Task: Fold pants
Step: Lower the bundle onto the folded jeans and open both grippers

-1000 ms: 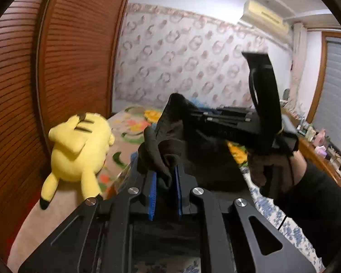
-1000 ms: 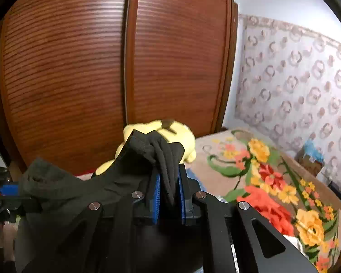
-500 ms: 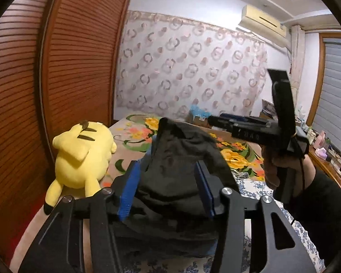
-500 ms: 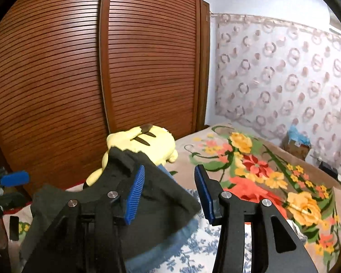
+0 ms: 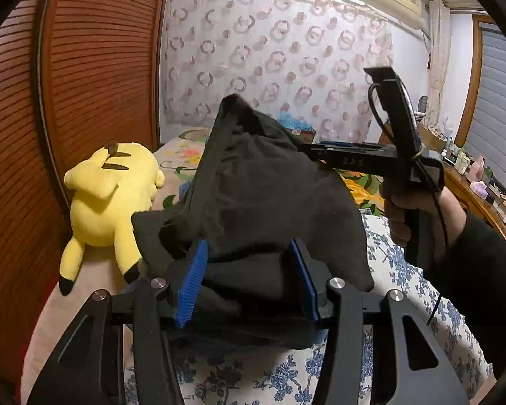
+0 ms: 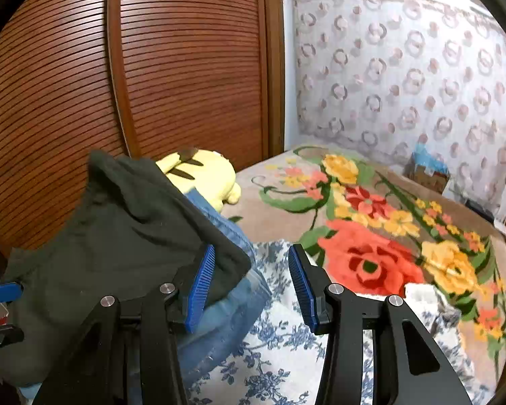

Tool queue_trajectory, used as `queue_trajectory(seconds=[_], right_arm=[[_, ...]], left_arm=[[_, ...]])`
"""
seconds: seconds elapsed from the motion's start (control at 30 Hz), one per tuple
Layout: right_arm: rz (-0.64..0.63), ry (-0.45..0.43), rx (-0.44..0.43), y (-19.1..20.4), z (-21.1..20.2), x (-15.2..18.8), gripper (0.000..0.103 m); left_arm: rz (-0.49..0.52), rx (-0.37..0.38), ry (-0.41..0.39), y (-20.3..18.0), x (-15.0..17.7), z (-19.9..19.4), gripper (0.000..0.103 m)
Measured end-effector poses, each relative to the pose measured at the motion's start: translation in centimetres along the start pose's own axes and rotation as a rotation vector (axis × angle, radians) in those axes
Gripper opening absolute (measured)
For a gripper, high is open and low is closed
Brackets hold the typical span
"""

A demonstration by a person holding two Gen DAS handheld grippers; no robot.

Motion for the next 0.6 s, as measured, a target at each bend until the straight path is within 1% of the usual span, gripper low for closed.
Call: queue_trajectory(seconds=[0.2, 0.43, 0.6], right_arm=[[0.042, -0.032, -0.007, 1.0, -1.6, 0.0, 0.047], [0.016, -0.072, 0.0, 4.1, -6.6, 0.8, 0.047], [0.039, -0.092, 0.008, 6.2, -10.5, 2.6, 0.047]], left_arm=[[0.012, -0.023, 0.0, 0.1, -0.1, -0.4, 0.051], [0.041, -0.043, -0.035, -0.5, -0.6, -2.2, 0.051], [0.063, -0.025, -0.058, -1.2, -0.6, -3.9, 0.051]])
Point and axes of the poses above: each gripper's, at about its wrist camera, not at the fingertips, and z roughly the way its jaws point, y to its left, x to its underside, the point moved 9 cm from there along z, roughly the way its jaws point, and after that the axes turned 8 degrees about -x, right-handed, at the moved point
